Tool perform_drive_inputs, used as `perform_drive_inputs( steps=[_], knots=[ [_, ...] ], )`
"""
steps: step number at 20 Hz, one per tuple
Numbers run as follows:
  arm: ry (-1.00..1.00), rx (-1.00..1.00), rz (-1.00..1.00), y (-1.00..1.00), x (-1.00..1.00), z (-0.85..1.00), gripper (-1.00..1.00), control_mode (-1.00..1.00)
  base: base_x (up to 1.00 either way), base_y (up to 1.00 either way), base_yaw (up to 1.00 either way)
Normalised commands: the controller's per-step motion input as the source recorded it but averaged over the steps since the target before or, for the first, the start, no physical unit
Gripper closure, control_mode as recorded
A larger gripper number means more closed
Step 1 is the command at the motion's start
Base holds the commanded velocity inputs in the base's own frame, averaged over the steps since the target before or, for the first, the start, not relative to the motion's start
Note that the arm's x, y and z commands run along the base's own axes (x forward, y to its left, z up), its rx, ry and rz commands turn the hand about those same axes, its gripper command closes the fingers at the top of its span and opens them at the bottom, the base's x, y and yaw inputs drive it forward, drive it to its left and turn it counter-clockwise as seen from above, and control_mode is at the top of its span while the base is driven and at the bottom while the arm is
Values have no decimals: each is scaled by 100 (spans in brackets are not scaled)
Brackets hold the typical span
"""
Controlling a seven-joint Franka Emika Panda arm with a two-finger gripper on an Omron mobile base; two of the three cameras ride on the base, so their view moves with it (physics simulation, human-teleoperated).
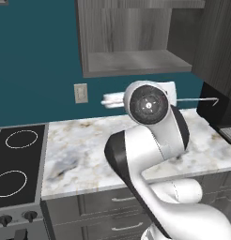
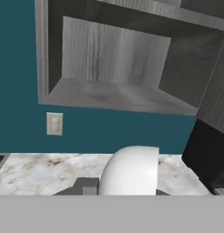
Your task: Open the cabinet and move the ladle to the pot. Then close the cabinet.
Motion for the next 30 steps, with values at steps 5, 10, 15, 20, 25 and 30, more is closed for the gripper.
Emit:
perform_drive_inputs(
  steps=[5,10,15,20,25,30],
  knots=[
    [0,-3,-8,5,-72,3,100,-100,0,0,0],
    [1,-6,-5,8,-53,0,100,-100,0,0,0],
    [0,-2,-4,0,-73,0,100,-100,0,0,0],
    [1,-6,-2,3,-64,1,100,-100,0,0,0],
    [3,-10,0,26,-40,0,100,-100,0,0,0],
    [0,0,0,0,0,0,100,100,-49,85,0]
  ],
)
